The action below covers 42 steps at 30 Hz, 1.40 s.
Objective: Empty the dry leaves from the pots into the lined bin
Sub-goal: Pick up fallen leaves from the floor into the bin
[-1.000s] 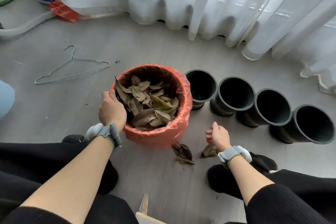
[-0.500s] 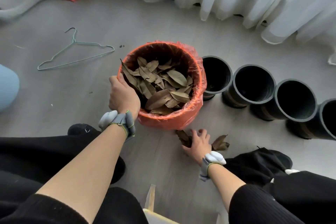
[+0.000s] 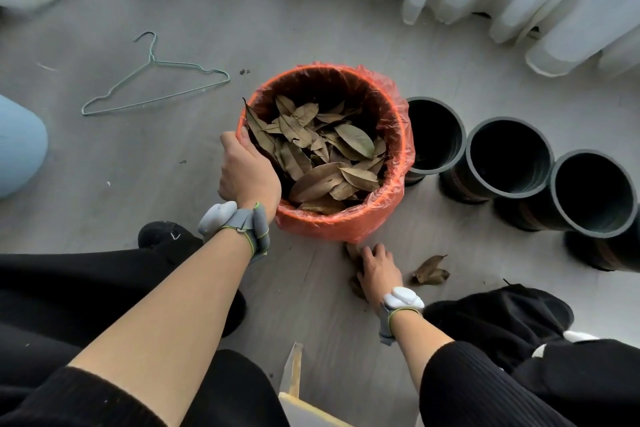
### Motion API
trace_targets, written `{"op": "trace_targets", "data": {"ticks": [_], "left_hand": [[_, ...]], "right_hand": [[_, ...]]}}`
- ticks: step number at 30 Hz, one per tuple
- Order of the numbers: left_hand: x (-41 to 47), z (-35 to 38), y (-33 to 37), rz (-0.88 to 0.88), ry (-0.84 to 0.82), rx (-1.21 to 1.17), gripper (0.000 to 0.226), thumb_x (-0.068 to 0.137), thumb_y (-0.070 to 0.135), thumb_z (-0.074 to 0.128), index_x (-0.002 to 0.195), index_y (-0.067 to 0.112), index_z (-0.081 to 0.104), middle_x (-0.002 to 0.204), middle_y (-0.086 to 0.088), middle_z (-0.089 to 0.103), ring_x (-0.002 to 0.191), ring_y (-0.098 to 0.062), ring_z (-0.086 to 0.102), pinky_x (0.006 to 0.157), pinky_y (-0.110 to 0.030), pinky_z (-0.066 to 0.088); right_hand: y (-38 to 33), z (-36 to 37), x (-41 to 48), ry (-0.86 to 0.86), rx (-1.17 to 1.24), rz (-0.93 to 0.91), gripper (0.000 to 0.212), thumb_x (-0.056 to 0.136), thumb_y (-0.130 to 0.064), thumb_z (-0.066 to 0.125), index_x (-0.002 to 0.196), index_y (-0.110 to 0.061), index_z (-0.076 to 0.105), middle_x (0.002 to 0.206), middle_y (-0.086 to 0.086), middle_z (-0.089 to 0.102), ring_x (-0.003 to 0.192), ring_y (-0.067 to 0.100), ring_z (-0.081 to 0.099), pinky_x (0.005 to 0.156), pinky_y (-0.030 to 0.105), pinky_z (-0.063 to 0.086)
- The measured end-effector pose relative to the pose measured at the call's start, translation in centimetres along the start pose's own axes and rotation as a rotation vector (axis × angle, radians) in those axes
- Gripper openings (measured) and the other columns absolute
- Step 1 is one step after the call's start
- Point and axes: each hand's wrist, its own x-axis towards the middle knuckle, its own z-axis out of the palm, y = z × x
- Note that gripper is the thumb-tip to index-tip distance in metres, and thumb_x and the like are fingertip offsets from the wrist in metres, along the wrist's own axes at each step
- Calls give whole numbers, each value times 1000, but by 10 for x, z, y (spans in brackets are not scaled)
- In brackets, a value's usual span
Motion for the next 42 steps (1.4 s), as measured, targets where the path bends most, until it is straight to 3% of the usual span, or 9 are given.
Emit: {"op": "trace_targets", "data": {"ticks": [9, 15, 18, 21, 23, 31, 34, 37, 42], "left_hand": [[2, -2, -4, -4, 1, 5, 39, 104, 43, 20, 106, 13, 44, 81, -4, 53, 67, -30, 40, 60, -38, 28], [-1, -4, -4, 3, -20, -2, 39, 104, 43, 19, 107, 12, 43, 93, -17, 63, 74, -38, 52, 61, -40, 29], [0, -4, -6, 3, -38, -15, 39, 103, 44, 19, 107, 12, 42, 95, -19, 64, 81, -43, 57, 62, -41, 32], [-2, -4, -4, 9, -51, -34, 39, 103, 44, 19, 106, 11, 41, 94, -21, 64, 80, -44, 57, 62, -42, 33], [-3, -5, -4, 6, -62, -52, 39, 103, 44, 19, 105, 12, 41, 94, -22, 64, 80, -45, 57, 63, -43, 33], [-2, -7, 1, 16, -85, -90, 37, 103, 44, 19, 104, 13, 41, 96, -22, 64, 83, -46, 58, 65, -43, 35], [-2, -9, 2, 21, -85, -89, 37, 103, 42, 20, 106, 11, 41, 100, -22, 64, 86, -46, 58, 66, -44, 35], [-2, -10, 3, 24, -76, -87, 38, 104, 41, 21, 106, 10, 42, 99, -21, 64, 85, -45, 59, 64, -43, 34], [-2, -7, 4, 9, -44, -77, 38, 103, 43, 21, 106, 13, 43, 97, -16, 65, 83, -42, 59, 62, -41, 34]], "right_hand": [[20, -14, -7, 31, 319, 129, 21, 91, -13, 53, 109, -8, 61, 111, 14, 63, 103, 33, 59, 82, 33, 45], [40, -56, -27, 214, 698, 346, 21, 88, -13, 62, 107, -6, 69, 107, 10, 71, 104, 27, 64, 91, 28, 46], [42, -102, -30, 398, 1026, 415, 13, 88, -16, 64, 100, -12, 67, 94, 8, 72, 95, 25, 67, 92, 34, 51], [32, -167, -34, 635, 1192, 333, 10, 89, -22, 67, 98, -20, 65, 90, -8, 68, 91, 12, 65, 80, 20, 48], [15, -205, -38, 696, 1260, 211, 6, 90, -24, 67, 95, -24, 64, 92, -7, 69, 90, 10, 65, 78, 18, 49], [-67, -261, -29, 587, 1122, -103, 24, 90, -32, 67, 107, -15, 67, 98, -1, 71, 91, 12, 68, 81, 29, 58], [-52, -249, -30, 702, 1045, 1, 19, 92, -36, 62, 102, -20, 67, 93, -8, 70, 87, 7, 66, 80, 27, 54], [-11, -215, -34, 748, 1036, 235, 16, 92, -29, 55, 100, -20, 66, 95, 0, 71, 92, 20, 67, 88, 39, 53], [63, -120, -46, 451, 910, 665, 32, 93, -20, 53, 122, -8, 57, 119, 12, 65, 114, 31, 58, 96, 32, 41]]}}
